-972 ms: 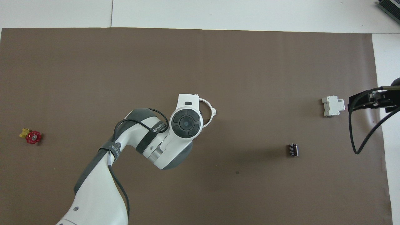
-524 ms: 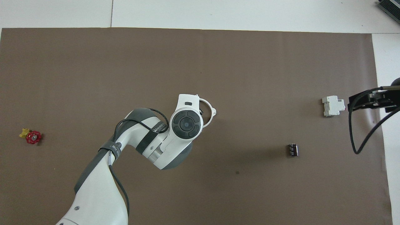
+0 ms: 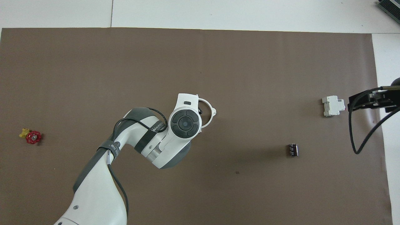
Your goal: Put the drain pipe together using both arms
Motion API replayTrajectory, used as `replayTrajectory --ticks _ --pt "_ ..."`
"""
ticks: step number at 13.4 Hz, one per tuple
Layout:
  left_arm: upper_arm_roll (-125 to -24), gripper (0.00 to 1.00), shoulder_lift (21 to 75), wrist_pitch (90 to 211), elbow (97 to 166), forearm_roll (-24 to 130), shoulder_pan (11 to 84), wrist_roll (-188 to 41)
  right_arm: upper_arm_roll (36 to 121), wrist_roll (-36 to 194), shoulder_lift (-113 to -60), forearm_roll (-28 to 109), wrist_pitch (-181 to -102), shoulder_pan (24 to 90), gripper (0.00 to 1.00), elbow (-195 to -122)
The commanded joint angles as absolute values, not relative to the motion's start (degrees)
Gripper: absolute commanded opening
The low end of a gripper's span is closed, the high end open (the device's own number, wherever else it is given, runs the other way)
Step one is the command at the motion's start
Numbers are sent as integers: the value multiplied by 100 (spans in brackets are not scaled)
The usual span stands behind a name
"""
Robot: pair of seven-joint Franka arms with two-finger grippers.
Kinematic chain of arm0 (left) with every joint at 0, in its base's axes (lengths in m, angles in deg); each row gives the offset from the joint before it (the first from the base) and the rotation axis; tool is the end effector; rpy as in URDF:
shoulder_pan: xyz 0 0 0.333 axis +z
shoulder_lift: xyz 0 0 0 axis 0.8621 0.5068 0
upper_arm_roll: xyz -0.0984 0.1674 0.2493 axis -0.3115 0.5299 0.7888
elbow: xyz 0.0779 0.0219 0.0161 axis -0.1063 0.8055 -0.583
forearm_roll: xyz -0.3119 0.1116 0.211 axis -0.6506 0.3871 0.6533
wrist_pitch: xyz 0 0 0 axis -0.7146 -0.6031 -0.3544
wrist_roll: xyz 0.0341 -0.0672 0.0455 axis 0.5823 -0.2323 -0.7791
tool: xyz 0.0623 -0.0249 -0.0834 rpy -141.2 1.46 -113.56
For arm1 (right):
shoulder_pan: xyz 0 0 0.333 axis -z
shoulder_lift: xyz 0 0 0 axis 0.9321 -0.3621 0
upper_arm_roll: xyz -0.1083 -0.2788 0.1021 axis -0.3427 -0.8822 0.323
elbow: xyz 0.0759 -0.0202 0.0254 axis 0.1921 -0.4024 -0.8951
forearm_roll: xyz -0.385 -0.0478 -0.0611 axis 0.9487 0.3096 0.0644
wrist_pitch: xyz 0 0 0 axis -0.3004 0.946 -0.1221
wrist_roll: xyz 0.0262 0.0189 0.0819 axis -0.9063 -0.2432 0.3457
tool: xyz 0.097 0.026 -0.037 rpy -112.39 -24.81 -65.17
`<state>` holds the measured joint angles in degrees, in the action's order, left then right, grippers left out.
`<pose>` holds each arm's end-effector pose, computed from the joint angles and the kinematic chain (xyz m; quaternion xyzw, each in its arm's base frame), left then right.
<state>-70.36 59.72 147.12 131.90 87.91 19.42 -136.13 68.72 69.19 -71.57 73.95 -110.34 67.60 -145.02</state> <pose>0.4933 -0.3967 0.3052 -0.9573 -0.2798 -0.0734 0.0049 0.5490 -0.0172 0.6128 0.9985 -0.0258 -0.0388 0.0279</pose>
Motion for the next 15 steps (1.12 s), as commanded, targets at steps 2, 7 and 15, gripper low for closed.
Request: replayTrajectory --ticks 2,7,15 --pt "-7005 100 5701 13632 12721 8961 2340 -12712 6894 6845 -7036 7263 -11024 6816 100 -14605" --pt "-7014 100 4340 12243 12703 8856 3580 -9926 6894 6845 -7036 7263 -11024 6816 100 -14605" --pt "-6987 100 3116 11010 12694 8346 5296 -6476 6894 6845 -7036 7263 -11024 6816 100 -14605"
